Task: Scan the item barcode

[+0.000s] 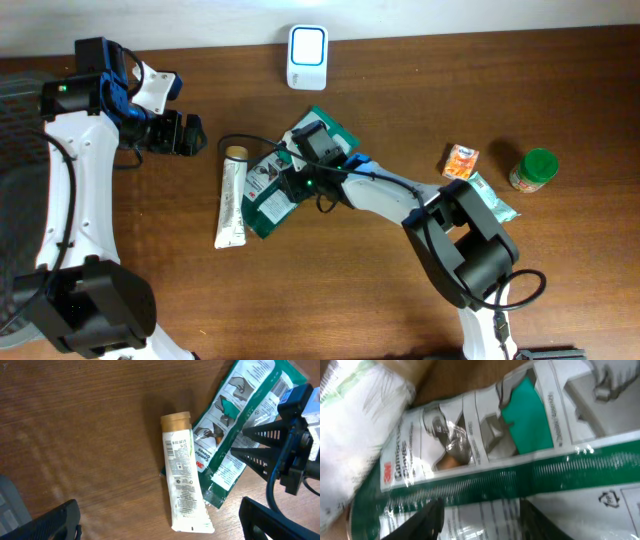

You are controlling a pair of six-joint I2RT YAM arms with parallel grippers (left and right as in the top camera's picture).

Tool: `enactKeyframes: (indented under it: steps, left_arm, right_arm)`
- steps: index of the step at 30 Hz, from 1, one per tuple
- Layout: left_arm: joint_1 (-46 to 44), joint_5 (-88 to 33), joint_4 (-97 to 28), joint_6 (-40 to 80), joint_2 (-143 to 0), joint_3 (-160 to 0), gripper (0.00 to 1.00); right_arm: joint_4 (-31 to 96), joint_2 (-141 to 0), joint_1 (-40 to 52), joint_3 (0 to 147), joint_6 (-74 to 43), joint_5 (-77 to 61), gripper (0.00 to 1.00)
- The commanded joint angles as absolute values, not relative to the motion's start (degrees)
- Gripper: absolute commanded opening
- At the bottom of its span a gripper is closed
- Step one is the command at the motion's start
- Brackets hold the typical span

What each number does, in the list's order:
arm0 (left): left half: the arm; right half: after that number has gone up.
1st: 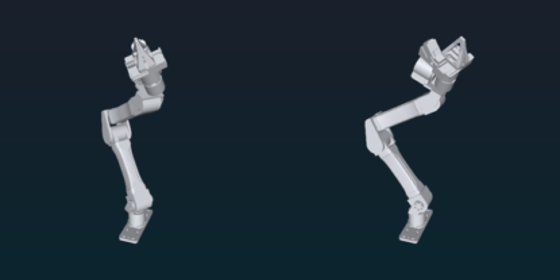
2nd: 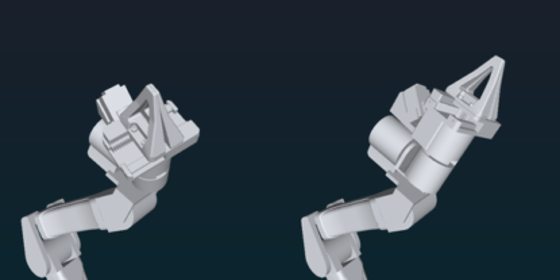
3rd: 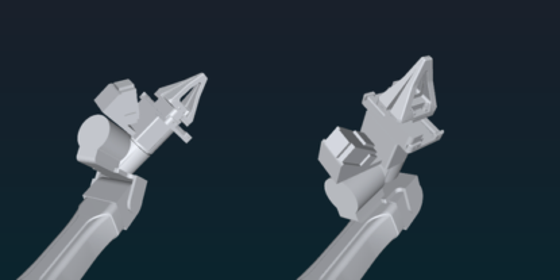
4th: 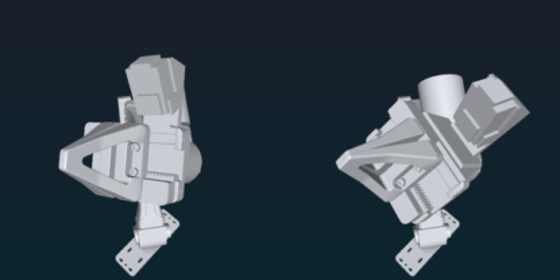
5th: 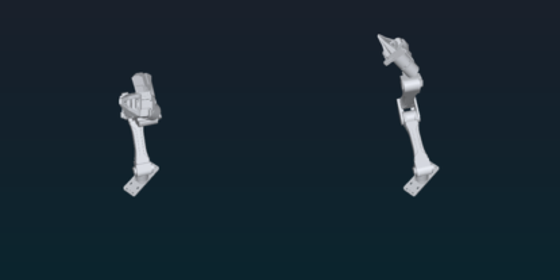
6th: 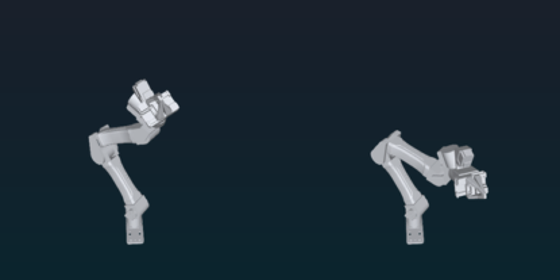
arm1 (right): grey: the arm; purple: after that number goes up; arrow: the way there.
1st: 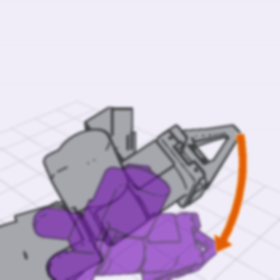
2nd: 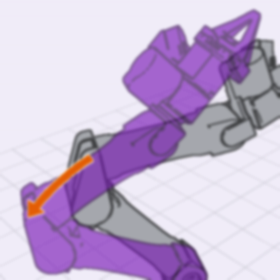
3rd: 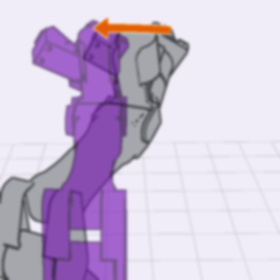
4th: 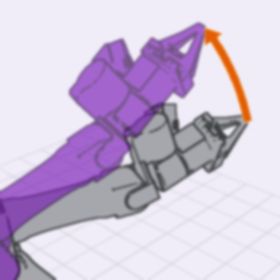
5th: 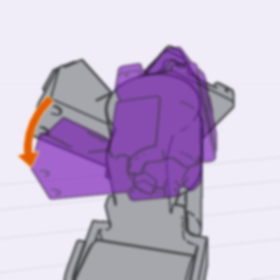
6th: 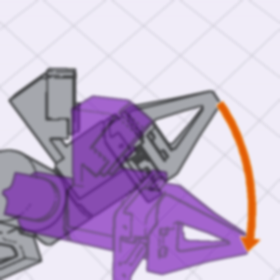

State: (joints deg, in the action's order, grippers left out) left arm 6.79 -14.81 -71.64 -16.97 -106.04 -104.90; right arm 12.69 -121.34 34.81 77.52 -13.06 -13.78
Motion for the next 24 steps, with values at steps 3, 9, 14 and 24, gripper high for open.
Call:
enactKeyframes:
  steps: [3, 9, 14, 24]
  left_arm:
    - [6.94, -15.64, -71.68, -17.67, -104.88, -105.58, 0.99]
    - [6.94, -15.64, -71.68, -17.65, -104.88, -105.58, 0.99]
    - [6.94, -15.64, -71.68, -17.65, -104.88, -105.58, 0.99]
    - [6.94, -15.64, -71.68, -17.65, -104.88, -105.58, 0.99]
  right_arm:
    - [31.68, -119.15, 30.85, 80.42, -14.02, -14.59, 0.47]
    - [56.95, -114.67, 24.38, 93.32, -20.97, -11.03, 0.84]
    - [53.60, -114.89, 20.93, 85.08, -21.74, -3.77, 0.04]
    - [16.34, -122.89, 22.35, 81.21, -30.63, -10.96, 0.04]
